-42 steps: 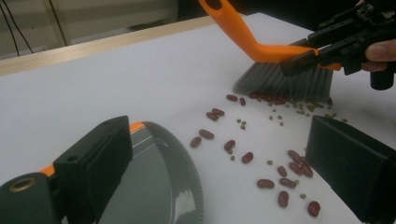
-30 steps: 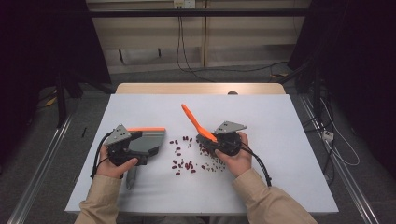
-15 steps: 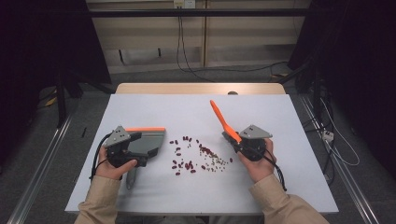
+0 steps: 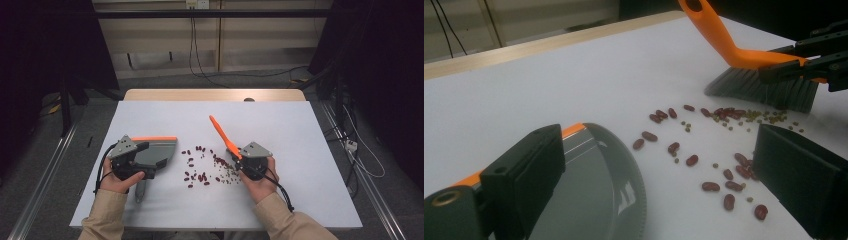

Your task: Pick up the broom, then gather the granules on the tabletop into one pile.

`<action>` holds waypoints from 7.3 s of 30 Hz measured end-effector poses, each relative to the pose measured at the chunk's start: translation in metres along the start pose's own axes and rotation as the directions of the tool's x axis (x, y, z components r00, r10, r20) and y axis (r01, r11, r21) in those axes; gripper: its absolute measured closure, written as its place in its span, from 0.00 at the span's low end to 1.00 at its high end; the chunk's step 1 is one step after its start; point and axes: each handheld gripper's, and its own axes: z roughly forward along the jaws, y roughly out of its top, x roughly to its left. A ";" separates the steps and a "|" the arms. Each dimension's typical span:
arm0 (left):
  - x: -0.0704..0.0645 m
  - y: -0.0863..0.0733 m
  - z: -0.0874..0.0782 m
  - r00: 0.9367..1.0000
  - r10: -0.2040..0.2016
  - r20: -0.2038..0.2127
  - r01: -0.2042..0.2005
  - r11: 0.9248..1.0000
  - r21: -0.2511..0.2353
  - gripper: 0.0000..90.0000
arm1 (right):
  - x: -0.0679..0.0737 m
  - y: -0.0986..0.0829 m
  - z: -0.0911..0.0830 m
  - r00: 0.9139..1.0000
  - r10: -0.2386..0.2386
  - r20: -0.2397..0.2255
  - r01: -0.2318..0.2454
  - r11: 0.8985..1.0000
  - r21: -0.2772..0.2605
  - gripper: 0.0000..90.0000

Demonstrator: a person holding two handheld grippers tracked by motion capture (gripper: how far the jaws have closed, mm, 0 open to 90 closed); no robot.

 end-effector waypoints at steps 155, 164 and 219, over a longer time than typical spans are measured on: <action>0.009 -0.005 -0.005 0.999 -0.031 -0.008 0.031 0.999 -0.007 0.08 | 0.022 0.028 0.066 0.868 0.434 -0.239 -0.439 0.898 0.037 0.79; 0.009 -0.005 -0.003 0.999 -0.035 -0.004 0.035 0.999 -0.002 0.08 | 0.009 0.020 0.056 0.862 0.458 -0.216 -0.464 0.886 0.027 0.79; 0.016 -0.010 -0.004 0.998 -0.059 -0.036 0.060 0.998 0.012 0.08 | -0.042 0.051 0.106 0.784 -0.284 -0.553 0.214 0.958 -0.190 0.79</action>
